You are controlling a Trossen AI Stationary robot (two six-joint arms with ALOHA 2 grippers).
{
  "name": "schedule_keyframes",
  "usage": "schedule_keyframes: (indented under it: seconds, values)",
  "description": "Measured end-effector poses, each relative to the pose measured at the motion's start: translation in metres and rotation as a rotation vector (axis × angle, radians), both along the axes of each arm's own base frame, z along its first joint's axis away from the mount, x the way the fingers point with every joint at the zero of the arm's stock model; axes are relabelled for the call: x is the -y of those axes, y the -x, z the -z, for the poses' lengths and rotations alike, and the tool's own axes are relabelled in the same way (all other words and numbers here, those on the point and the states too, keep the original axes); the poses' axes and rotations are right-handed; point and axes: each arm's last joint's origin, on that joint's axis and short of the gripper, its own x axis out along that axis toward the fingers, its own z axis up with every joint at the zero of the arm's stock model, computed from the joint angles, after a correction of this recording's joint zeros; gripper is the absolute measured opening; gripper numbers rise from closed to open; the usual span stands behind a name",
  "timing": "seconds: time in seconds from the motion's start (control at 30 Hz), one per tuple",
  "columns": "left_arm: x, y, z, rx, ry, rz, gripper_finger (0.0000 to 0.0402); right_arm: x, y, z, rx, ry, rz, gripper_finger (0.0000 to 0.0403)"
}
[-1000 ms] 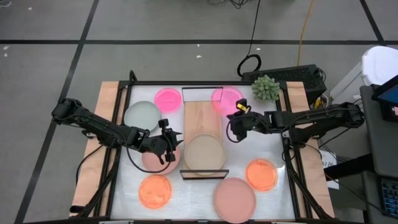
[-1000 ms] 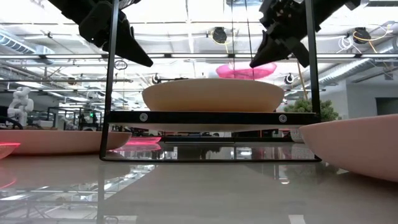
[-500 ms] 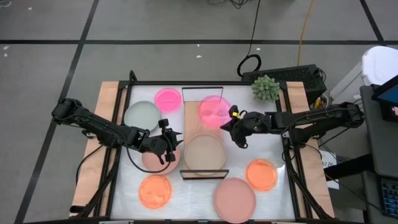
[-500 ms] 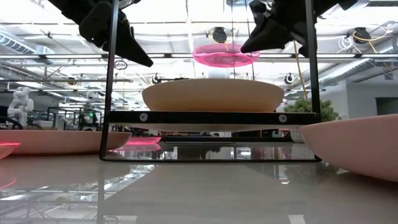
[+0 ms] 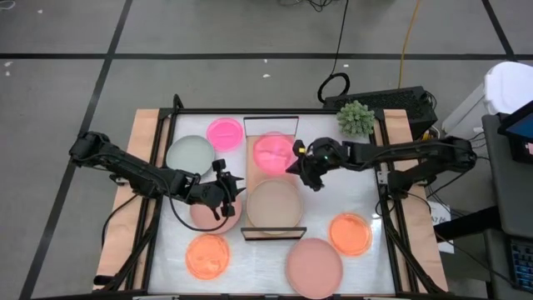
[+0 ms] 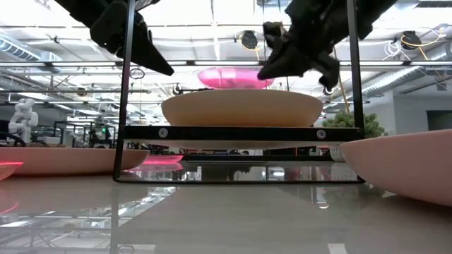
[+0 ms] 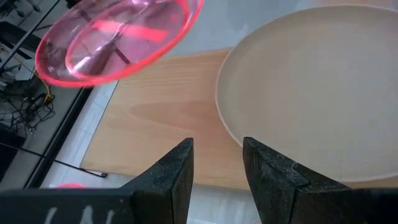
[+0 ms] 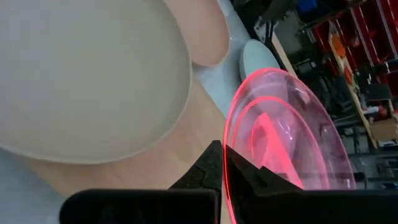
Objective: Place and stack plates onto a shelf
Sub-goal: Put the right pink plate on the shelf
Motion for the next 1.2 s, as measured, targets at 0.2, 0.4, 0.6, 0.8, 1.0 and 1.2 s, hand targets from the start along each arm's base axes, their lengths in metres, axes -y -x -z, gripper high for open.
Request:
schedule_keyframes:
  seconds: [0.2, 0.4, 0.6, 0.8, 1.0, 1.2]
  values:
    - [0.000, 0.001, 0.001, -0.013, -0.002, 0.000, 0.0145, 0.020, -0.007, 0.015, -0.023, -0.049, -0.026, 0.0000]
    - [-0.001, 0.004, 0.004, -0.056, -0.011, -0.005, 0.0145, 0.034, -0.014, 0.030, -0.032, -0.107, -0.057, 0.0000]
    - [-0.001, 0.004, 0.004, -0.059, -0.011, -0.006, 0.0145, 0.046, -0.019, 0.046, -0.054, -0.127, -0.037, 0.0000]
    - [-0.001, 0.004, 0.004, -0.058, -0.010, -0.007, 0.0145, 0.054, -0.018, 0.049, -0.058, -0.130, -0.011, 0.0000]
    - [-0.001, 0.004, 0.004, -0.058, -0.010, -0.007, 0.0145, 0.055, -0.017, 0.049, -0.056, -0.152, -0.021, 0.0000]
    - [-0.001, 0.004, 0.004, -0.056, -0.009, -0.007, 0.0145, 0.054, -0.017, 0.049, -0.053, -0.166, -0.042, 0.0000]
